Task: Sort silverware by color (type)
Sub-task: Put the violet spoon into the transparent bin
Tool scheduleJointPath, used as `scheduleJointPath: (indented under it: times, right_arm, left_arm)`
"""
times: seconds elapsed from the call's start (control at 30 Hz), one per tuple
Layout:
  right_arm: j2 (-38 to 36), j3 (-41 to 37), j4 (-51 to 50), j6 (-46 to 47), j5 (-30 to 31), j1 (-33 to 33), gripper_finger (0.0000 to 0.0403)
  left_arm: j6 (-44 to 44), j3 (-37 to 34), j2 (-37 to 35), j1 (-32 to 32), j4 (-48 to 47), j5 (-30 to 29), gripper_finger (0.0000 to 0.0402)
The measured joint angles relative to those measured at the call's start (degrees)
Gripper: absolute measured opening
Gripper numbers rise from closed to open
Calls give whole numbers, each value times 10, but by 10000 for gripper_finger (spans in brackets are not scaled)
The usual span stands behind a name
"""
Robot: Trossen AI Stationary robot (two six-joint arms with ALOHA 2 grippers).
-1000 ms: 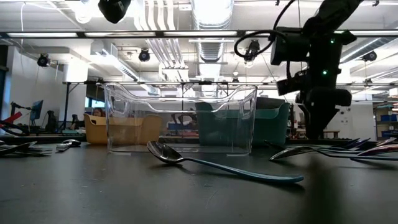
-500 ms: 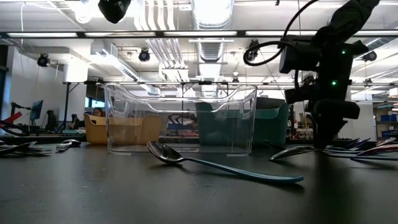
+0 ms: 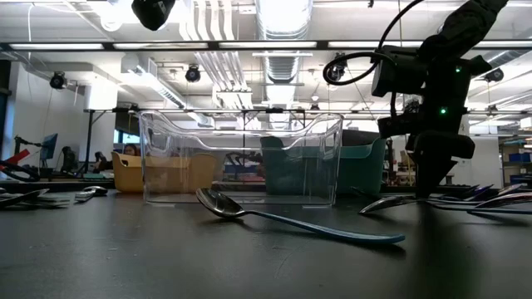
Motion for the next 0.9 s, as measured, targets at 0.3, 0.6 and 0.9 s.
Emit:
scheduleJointPath:
  times: [0.3,0.6,0.9]
  right_arm:
    - [-19,13,0,9,8,-1,14]
    - [-67,48,-2,-8,7,-1,13]
    - [-129,62,0,-11,17,0,13]
  left_arm:
    - [10,0,0,0,8,-6,0]
    - [10,0,0,0,14,-9,0]
    - [30,0,0,0,12,-9,0]
